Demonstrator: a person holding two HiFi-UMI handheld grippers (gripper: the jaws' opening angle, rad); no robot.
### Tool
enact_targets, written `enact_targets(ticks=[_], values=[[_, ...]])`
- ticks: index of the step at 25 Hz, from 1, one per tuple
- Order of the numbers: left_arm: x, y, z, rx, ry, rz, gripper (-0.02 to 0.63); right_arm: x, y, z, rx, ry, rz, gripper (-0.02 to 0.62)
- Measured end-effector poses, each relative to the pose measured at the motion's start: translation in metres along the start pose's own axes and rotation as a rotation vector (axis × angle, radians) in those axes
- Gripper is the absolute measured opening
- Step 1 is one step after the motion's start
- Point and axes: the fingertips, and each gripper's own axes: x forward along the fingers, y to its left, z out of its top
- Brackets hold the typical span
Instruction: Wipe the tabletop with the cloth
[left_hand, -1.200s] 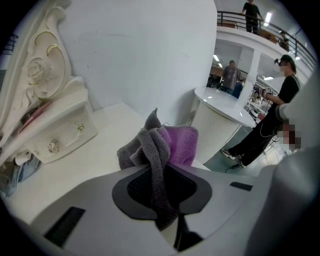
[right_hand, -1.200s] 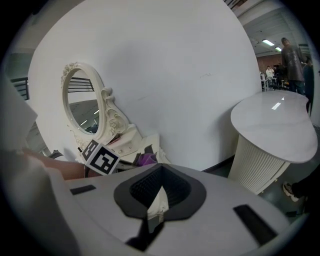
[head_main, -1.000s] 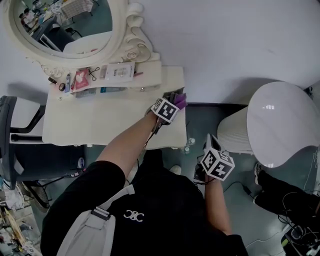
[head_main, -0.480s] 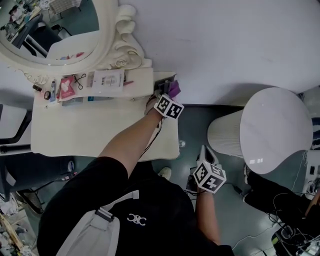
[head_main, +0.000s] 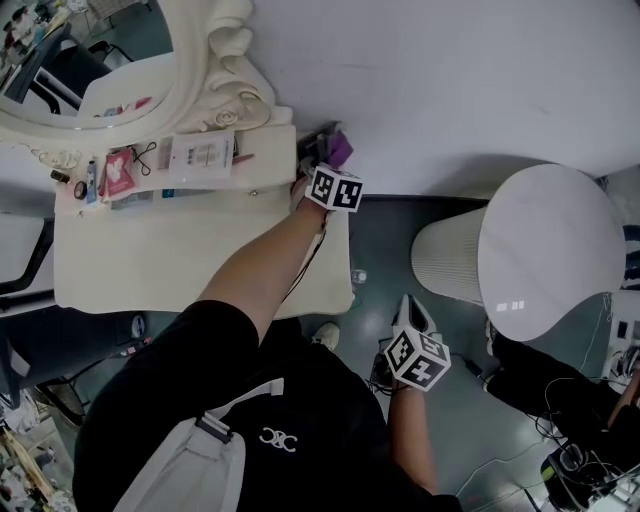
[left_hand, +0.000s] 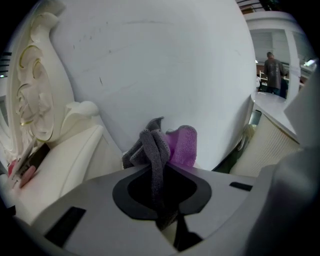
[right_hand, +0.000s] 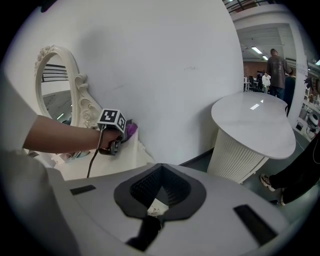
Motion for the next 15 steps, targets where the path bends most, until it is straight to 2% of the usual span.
enact_targets(ticks=[5,15], values=[[-0.001,0.0,-0.004,-0.017,0.031,-0.007,0.051,-0.004,-0.007,0.003,-0.002,-0.018,-0.004,0.003],[-0.041,-0.01,-0.043,0.06,0.051,-0.032,0.051,-0.017,-0.013,0.021,-0.024,-0.084,0.045,0.003]])
